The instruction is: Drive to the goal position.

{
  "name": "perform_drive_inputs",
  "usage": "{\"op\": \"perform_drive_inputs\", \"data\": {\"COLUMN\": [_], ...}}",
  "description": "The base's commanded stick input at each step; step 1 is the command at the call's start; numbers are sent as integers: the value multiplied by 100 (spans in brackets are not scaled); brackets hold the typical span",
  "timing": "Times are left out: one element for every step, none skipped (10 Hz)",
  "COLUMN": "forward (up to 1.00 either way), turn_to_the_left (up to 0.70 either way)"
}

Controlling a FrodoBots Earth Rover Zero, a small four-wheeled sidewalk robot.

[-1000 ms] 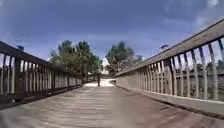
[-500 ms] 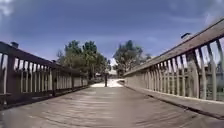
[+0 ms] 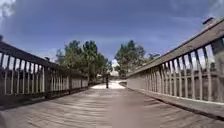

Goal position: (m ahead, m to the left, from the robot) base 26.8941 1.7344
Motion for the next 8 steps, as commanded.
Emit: {"op": "perform_drive_inputs", "data": {"forward": [85, 85, 85, 85, 85, 85, 85, 85], "turn_to_the_left": [4, 4, 4, 4, 4, 4, 4, 4]}}
